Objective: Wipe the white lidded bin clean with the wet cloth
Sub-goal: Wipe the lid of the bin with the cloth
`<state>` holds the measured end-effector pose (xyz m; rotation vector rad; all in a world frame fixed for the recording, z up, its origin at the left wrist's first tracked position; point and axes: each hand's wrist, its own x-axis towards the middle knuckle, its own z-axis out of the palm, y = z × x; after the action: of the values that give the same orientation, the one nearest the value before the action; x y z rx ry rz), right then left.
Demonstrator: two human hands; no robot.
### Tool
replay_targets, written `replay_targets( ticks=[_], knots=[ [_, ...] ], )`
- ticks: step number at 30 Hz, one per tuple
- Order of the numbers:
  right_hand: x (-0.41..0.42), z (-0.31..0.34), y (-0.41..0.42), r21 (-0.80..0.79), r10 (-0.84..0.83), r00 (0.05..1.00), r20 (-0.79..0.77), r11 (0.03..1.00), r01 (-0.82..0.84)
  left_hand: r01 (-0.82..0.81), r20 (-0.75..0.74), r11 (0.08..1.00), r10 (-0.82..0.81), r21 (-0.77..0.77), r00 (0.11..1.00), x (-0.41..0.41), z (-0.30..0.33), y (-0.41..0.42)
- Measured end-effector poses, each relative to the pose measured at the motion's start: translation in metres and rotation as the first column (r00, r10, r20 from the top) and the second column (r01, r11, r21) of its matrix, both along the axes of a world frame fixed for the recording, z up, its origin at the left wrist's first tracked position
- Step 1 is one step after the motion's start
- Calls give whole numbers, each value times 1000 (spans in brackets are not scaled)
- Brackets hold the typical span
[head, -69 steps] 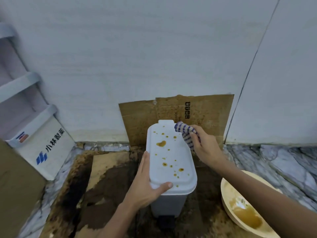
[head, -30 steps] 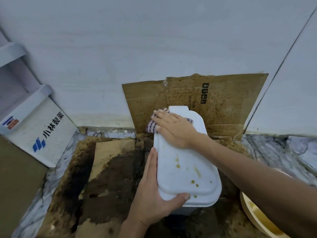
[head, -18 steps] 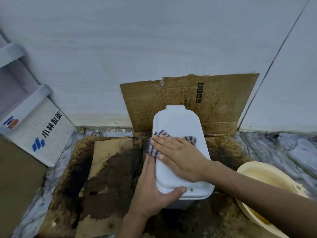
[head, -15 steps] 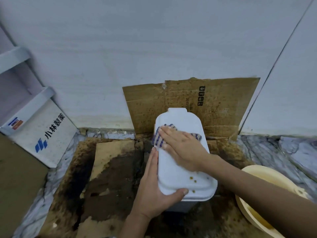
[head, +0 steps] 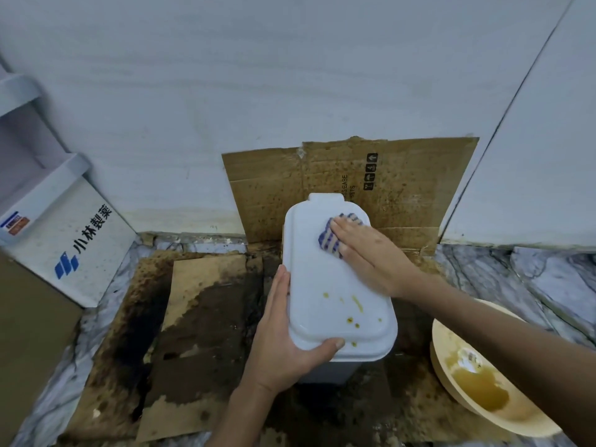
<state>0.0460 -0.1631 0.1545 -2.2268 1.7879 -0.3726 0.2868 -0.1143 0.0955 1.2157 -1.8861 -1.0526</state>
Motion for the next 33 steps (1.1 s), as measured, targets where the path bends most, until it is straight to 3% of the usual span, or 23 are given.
replay_targets(
  ticks=[2,7,9,12,16,20,23,29,33],
  knots=[
    [4,2,40,24,61,998,14,998,-62,2,-6,1000,-2,3,1000,-1,1,1],
    [19,7,103,110,274,953,-128,959,-261,12,11,1000,-12,4,1000,0,-1,3],
    [20,8,87,111,245,954,-172,967,-229,16,8,1000,-16,-10,1000,-1,1,4],
    [40,5,44,38,70,968,-242,997,-63,9,13,1000,-9,2,1000,-1,3,1],
    [80,-4,52,-4,151,962,-226,988,-156,52,10,999,-52,7,999,-2,1,-1],
    [60,-2,81,23,203,962,-185,979,-203,65,-28,996,-64,66,998,-1,3,1],
    [35,0,85,43,154,971,-182,988,-149,54,55,998,-54,12,997,1,6,2],
    [31,6,37,50,-30,986,-162,998,38,39,72,999,-41,27,997,2,9,1],
    [43,-1,64,-7,118,958,-260,992,-124,49,56,998,-52,50,997,3,8,2]
  ],
)
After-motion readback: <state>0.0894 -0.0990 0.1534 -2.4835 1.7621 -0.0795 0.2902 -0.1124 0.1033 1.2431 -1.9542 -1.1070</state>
